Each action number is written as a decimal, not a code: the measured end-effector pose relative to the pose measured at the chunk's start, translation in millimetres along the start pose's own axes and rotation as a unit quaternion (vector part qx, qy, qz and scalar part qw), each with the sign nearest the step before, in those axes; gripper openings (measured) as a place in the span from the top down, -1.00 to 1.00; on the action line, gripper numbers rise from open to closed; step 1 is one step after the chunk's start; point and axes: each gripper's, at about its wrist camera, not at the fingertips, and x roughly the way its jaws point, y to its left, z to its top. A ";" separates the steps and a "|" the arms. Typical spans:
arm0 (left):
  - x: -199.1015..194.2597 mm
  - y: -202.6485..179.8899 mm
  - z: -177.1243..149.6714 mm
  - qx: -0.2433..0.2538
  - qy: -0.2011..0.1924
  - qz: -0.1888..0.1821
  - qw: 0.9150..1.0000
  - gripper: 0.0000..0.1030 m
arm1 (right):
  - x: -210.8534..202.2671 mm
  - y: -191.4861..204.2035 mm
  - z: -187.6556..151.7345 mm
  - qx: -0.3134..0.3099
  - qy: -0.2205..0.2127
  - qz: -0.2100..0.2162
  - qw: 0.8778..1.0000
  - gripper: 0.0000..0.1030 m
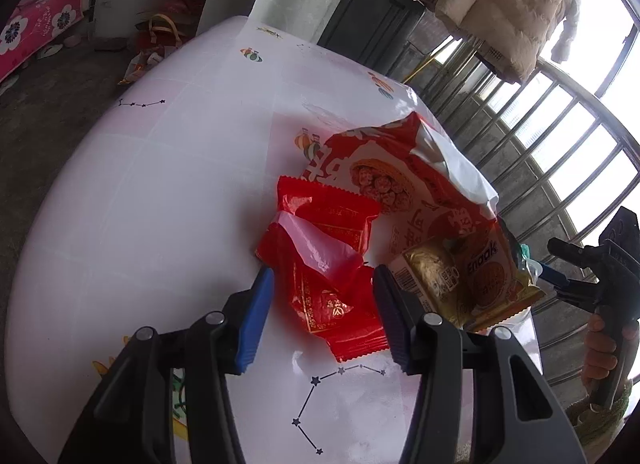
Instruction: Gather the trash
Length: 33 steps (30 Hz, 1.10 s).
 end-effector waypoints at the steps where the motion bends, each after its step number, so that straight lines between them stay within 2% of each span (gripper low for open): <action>1: 3.4 -1.3 -1.2 0.005 0.004 0.004 1.000 0.04 | 1.2 -0.5 0.1 0.000 0.001 0.002 1.000 -0.21; 5: 10.4 -8.3 -6.8 0.022 0.010 0.023 0.999 0.06 | 5.9 -1.3 -1.2 -0.003 0.005 0.002 1.000 -0.21; 10: 12.7 -13.6 -9.6 0.035 0.011 0.041 0.998 0.37 | 9.4 -5.1 -5.3 -0.009 0.006 -0.001 1.000 -0.16; 15: 12.5 -12.0 -10.5 0.035 0.014 0.050 0.998 0.73 | 10.3 -14.7 -8.0 0.003 0.008 0.015 1.000 0.33; 18: 11.8 -11.0 -10.7 0.033 0.014 0.051 0.998 0.83 | 7.0 -18.1 -9.4 0.009 0.007 0.030 0.999 0.56; 19: 11.6 -11.1 -10.6 0.033 0.013 0.050 0.998 0.88 | 5.7 -18.5 -9.9 0.010 0.006 0.033 0.999 0.58; 24: 5.1 -12.4 -10.3 0.031 0.000 0.043 0.999 0.95 | -5.6 -19.2 -11.1 0.010 -0.009 0.053 0.999 0.71; 33: -30.0 -18.8 -0.1 0.033 -0.058 0.027 0.997 0.97 | -30.7 -17.1 -4.3 0.004 -0.045 0.081 0.996 0.80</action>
